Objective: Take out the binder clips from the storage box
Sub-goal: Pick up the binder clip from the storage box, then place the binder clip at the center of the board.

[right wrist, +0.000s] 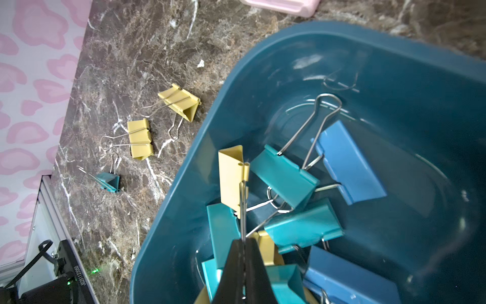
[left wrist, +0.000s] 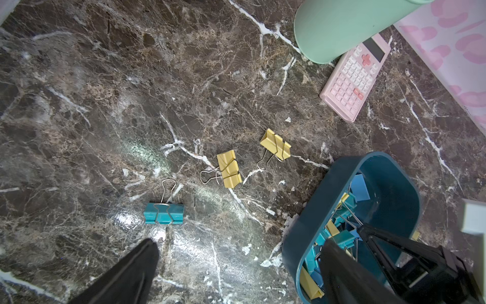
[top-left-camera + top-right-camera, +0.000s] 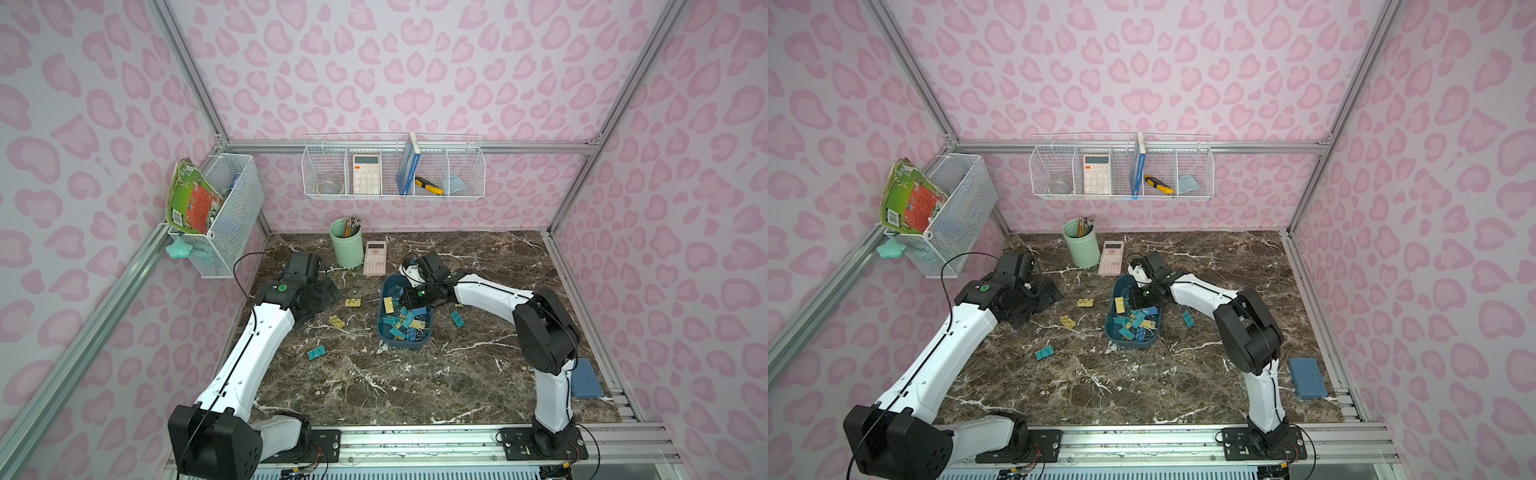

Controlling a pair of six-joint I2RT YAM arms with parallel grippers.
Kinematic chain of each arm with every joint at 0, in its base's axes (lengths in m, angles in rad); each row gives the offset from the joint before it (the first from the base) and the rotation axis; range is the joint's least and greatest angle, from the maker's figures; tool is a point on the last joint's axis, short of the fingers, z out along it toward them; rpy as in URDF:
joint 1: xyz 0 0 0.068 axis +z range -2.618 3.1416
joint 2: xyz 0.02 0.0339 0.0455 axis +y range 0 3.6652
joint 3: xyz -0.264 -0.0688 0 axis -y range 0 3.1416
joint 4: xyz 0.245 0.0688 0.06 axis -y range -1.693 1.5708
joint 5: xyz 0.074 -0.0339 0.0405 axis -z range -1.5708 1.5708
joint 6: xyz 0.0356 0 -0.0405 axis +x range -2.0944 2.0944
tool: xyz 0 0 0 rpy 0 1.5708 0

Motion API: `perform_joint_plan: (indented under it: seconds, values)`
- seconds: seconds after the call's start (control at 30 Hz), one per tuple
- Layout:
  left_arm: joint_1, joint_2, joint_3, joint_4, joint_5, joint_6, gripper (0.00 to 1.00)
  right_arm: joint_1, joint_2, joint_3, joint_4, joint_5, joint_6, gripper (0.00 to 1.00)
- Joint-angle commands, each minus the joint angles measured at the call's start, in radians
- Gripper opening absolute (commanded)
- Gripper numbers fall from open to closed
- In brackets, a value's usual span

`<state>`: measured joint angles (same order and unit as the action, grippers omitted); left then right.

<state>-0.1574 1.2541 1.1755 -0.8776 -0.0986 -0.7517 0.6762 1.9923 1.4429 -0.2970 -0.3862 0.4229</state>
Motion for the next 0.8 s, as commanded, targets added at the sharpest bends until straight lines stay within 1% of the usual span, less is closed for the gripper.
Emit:
perform_joint_plan:
  seconds: [0.0, 0.23, 0.3, 0.43, 0.77]
  values:
    - [-0.001, -0.005, 0.004, 0.006, 0.005, 0.015, 0.99, -0.011, -0.046, -0.014, 0.010, -0.022, 0.023, 0.00]
    - [-0.006, 0.026, 0.018, 0.049, 0.043, 0.018, 0.99, -0.069, -0.196, -0.073, 0.018, -0.016, 0.055, 0.00]
    - [-0.014, 0.045, 0.031, 0.058, 0.045, 0.020, 0.99, -0.093, -0.243, -0.129, 0.019, -0.003, 0.060, 0.00]
    - [-0.032, 0.087, 0.066, 0.065, 0.051, 0.029, 0.99, -0.174, -0.321, -0.201, 0.029, 0.008, 0.069, 0.00]
    - [-0.070, 0.167, 0.139, 0.073, 0.058, 0.046, 0.99, -0.427, -0.512, -0.415, 0.041, 0.046, 0.070, 0.00]
